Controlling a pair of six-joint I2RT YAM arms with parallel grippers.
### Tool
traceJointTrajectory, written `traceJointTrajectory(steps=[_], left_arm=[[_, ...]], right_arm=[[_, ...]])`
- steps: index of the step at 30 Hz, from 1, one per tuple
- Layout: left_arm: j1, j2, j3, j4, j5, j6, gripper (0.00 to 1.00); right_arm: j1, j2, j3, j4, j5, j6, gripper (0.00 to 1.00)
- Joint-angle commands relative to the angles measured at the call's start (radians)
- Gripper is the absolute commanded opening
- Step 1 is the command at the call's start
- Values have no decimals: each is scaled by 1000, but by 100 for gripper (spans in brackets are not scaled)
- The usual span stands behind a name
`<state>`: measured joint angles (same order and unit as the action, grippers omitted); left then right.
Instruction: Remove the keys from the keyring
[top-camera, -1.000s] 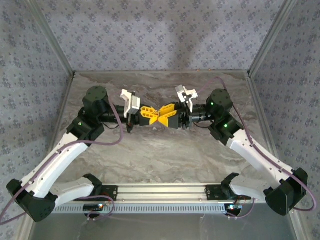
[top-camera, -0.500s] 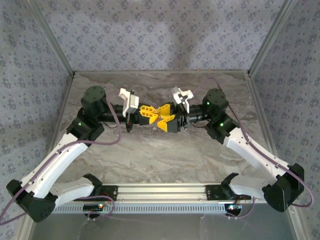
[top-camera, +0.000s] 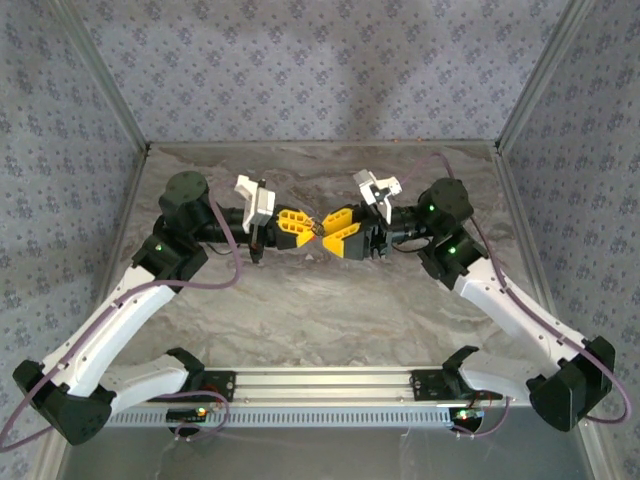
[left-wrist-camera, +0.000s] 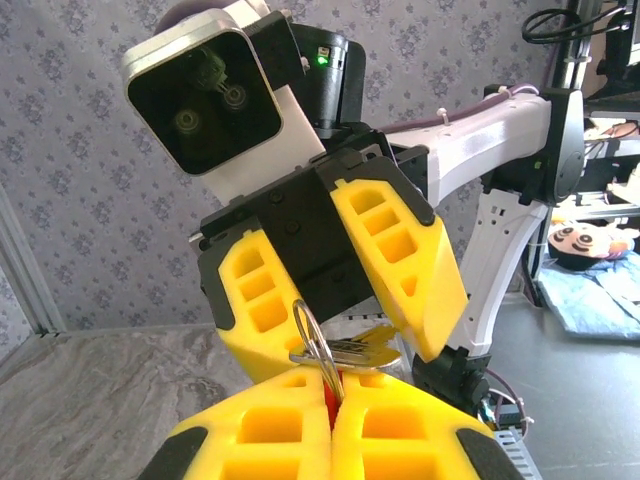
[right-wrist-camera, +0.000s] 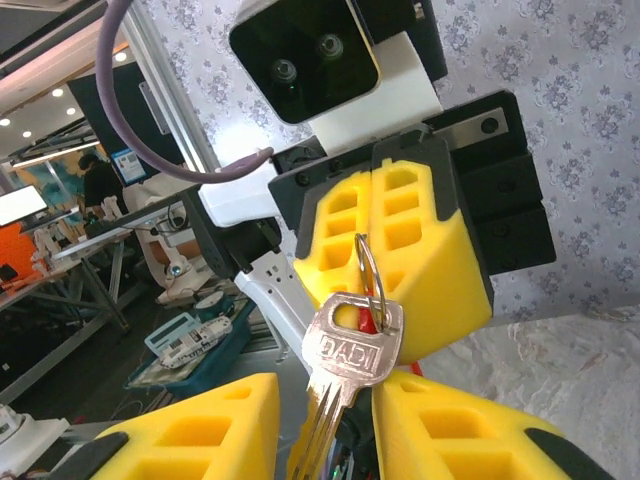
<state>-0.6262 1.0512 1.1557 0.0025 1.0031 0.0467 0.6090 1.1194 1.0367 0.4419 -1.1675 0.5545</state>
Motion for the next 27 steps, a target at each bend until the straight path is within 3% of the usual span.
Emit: traceJointTrajectory(steps=[1,10,13,19,20,21,23,26,27], left_arm=[[7,0,-7,23,15,-4,0],[-6,-8,-11,0,-27,38,0],[-24,-11,-4,-46,-45,85,0],[-45,-25,-12,-78,-106,140,0],[-48,-28,-16,-76,-120,145,0],[-55,-32,-19,-78,-135,156,0],[-66,-37,-19,-90,-155,182,0],[-76,-37,-14,-121,-182,214,0],[-79,-37,-16,-123,-189,217,0]], right_arm=[[10,-5,45,-31,-9,-14,28],[33,39,77,-75,52,-16,27],[34,40,81,-83,69,-15,36],[34,48,92,-92,69,-5,25],[33,48,91,-97,75,-5,27],[33,48,93,-105,83,-3,36],[30,54,89,-93,81,12,40],[30,60,92,-80,63,25,21],[31,60,92,-81,65,25,20]])
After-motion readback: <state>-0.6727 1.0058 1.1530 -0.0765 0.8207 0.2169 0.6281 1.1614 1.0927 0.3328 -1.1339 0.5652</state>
